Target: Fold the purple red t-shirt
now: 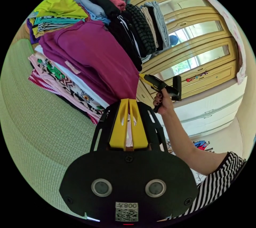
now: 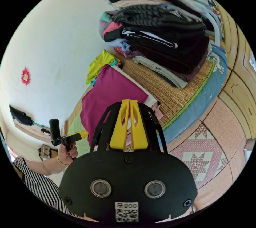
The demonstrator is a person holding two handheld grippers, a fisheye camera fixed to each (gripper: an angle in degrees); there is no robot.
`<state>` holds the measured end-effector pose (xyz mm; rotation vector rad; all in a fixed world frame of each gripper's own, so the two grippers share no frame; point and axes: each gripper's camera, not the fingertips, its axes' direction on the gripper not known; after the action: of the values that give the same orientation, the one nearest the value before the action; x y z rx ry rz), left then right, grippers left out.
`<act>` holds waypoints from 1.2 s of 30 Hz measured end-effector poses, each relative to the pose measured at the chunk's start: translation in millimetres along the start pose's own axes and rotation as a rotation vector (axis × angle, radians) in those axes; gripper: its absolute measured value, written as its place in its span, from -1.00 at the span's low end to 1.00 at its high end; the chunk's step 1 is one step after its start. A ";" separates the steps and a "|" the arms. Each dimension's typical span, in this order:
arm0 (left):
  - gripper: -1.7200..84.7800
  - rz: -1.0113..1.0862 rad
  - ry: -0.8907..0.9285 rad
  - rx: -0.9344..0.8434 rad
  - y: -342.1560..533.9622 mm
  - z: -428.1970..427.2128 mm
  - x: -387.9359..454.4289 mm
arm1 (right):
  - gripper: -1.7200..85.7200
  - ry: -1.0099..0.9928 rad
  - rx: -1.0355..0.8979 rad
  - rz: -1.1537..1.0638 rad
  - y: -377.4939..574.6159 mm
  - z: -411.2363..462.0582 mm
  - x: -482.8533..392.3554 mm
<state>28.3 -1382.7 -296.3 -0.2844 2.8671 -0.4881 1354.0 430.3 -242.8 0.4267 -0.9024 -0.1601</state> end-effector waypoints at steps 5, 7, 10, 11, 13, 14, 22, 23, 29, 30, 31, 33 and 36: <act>-0.96 0.038 -0.094 0.083 11.0 -22.2 9.1 | -0.96 -0.081 0.053 -0.237 85.2 12.8 -76.2; -0.96 0.037 -0.170 0.066 14.1 -20.5 8.7 | -0.96 -0.054 0.015 -0.284 116.5 37.1 -94.1; -0.96 0.028 -0.188 0.006 24.9 -16.5 7.0 | -0.96 0.033 -0.084 -0.324 157.9 92.3 -103.1; -0.96 0.021 -0.188 0.012 31.9 -21.6 10.1 | -0.96 0.059 -0.079 -0.316 170.1 104.7 -102.1; -0.96 0.054 -0.199 0.035 45.5 -32.7 19.3 | -0.96 0.043 -0.045 -0.300 182.5 109.9 -98.5; -0.96 0.094 -0.221 0.038 57.2 -41.0 26.0 | -0.96 0.028 -0.031 -0.288 189.2 112.1 -95.2; -0.95 0.177 -0.580 -0.173 176.3 -67.3 14.8 | -0.96 0.127 0.231 -0.419 251.9 88.7 -134.1; -0.95 0.153 -0.620 -0.218 195.5 -66.6 8.0 | -0.96 0.126 0.282 -0.441 258.3 86.9 -143.8; -0.95 0.067 -0.572 -0.168 249.6 -86.0 12.7 | -0.96 -0.015 0.471 -0.546 255.3 98.6 -181.7; -0.95 0.069 -0.574 -0.164 252.2 -87.6 14.9 | -0.96 -0.032 0.485 -0.559 252.6 101.0 -185.2; -0.95 0.076 -0.575 -0.151 258.1 -91.1 19.1 | -0.96 -0.061 0.511 -0.584 246.4 107.1 -192.1; -0.95 0.079 -0.572 -0.119 269.5 -98.2 24.7 | -0.95 -0.107 0.528 -0.622 233.6 120.1 -203.3; -0.95 0.112 -0.585 -0.052 291.4 -109.9 36.4 | -0.94 -0.145 0.509 -0.688 205.7 153.8 -226.2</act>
<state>-77.9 -1087.7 -302.3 -0.2274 2.3103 -0.2528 1085.1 641.9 -236.2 1.2082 -0.9056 -0.6024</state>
